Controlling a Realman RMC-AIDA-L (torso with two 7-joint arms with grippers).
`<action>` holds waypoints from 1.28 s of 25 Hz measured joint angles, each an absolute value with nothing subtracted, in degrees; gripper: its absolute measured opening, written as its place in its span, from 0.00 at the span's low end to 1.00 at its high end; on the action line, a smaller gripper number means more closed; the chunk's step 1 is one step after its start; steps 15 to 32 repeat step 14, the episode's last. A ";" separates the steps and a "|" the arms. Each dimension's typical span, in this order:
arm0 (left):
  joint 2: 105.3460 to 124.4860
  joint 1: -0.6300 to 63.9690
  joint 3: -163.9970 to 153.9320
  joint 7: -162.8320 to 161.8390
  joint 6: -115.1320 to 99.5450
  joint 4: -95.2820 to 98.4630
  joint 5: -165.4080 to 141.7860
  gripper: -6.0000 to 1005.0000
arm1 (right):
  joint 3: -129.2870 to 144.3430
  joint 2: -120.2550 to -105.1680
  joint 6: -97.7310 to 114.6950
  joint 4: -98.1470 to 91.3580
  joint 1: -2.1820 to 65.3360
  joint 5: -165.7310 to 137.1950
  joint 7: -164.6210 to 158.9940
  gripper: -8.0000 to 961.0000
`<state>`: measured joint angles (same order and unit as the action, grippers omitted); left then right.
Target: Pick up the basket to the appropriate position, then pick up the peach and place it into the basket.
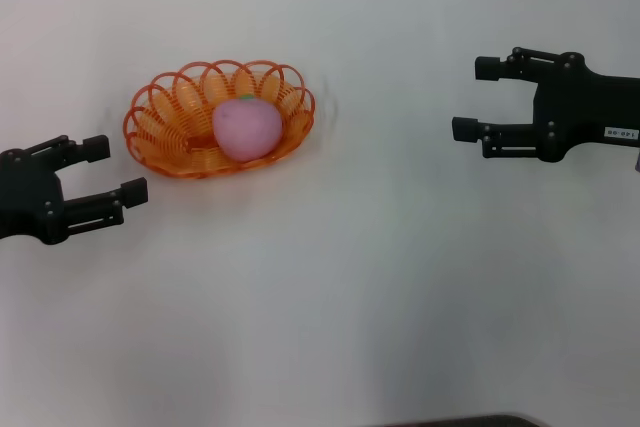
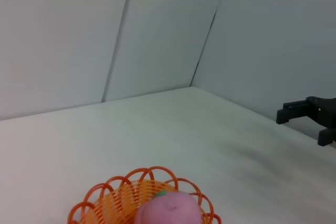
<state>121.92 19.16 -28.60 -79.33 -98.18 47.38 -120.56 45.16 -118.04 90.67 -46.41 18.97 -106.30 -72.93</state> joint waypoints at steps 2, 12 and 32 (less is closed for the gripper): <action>122.01 19.15 -28.50 -79.33 -97.83 47.37 -120.58 0.84 | 45.14 -118.01 90.45 -46.36 19.45 -107.21 -73.12 0.91; 122.53 19.07 -28.65 -79.37 -97.47 46.78 -120.41 0.84 | 45.37 -118.03 89.97 -46.23 21.01 -107.76 -73.22 0.91; 122.55 19.16 -28.65 -79.35 -97.46 46.52 -120.34 0.84 | 45.49 -118.03 89.78 -46.22 21.15 -107.76 -73.09 0.91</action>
